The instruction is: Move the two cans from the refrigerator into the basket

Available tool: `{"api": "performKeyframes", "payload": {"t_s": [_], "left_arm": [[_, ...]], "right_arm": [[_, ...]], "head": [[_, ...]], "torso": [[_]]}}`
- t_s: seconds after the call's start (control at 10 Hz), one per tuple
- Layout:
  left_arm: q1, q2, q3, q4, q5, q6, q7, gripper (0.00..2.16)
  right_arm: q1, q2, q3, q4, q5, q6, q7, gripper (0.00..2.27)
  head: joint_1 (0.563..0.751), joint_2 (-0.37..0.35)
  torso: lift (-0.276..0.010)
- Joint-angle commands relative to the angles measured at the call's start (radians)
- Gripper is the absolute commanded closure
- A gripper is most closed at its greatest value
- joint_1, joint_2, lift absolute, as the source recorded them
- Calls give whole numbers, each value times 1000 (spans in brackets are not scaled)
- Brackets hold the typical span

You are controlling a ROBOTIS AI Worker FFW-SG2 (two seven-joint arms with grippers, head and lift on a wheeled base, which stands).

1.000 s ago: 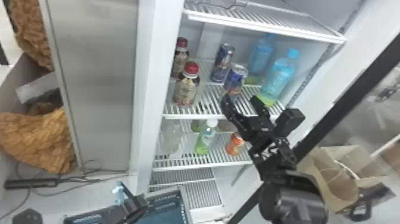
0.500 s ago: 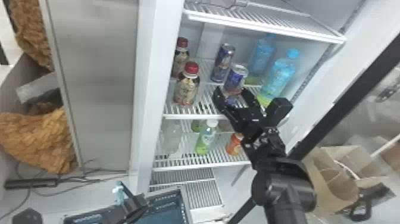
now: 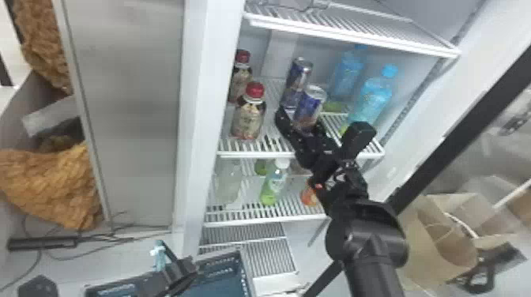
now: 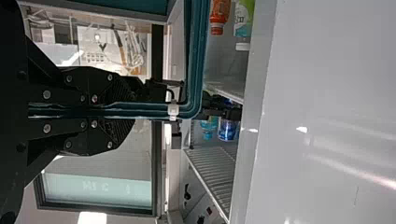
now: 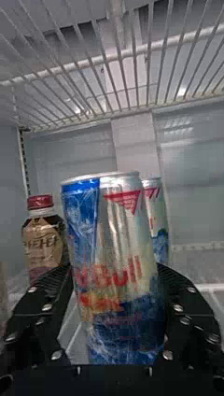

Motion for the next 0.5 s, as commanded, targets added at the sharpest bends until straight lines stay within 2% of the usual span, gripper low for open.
{"api": "performKeyframes", "payload": {"t_s": [0.0,0.4], "left_arm": [[2,0,0,0,1,1,0,1191],[2,0,0,0,-1,-1,0,1191]], "right_arm": [[19,-2,1,-7,-20,4,0,1277],[120,-9,-19,-169,-29,19,-35,1280]], "head": [[695,-332],[695,-344]], "torso": [[-31],[-31]]}}
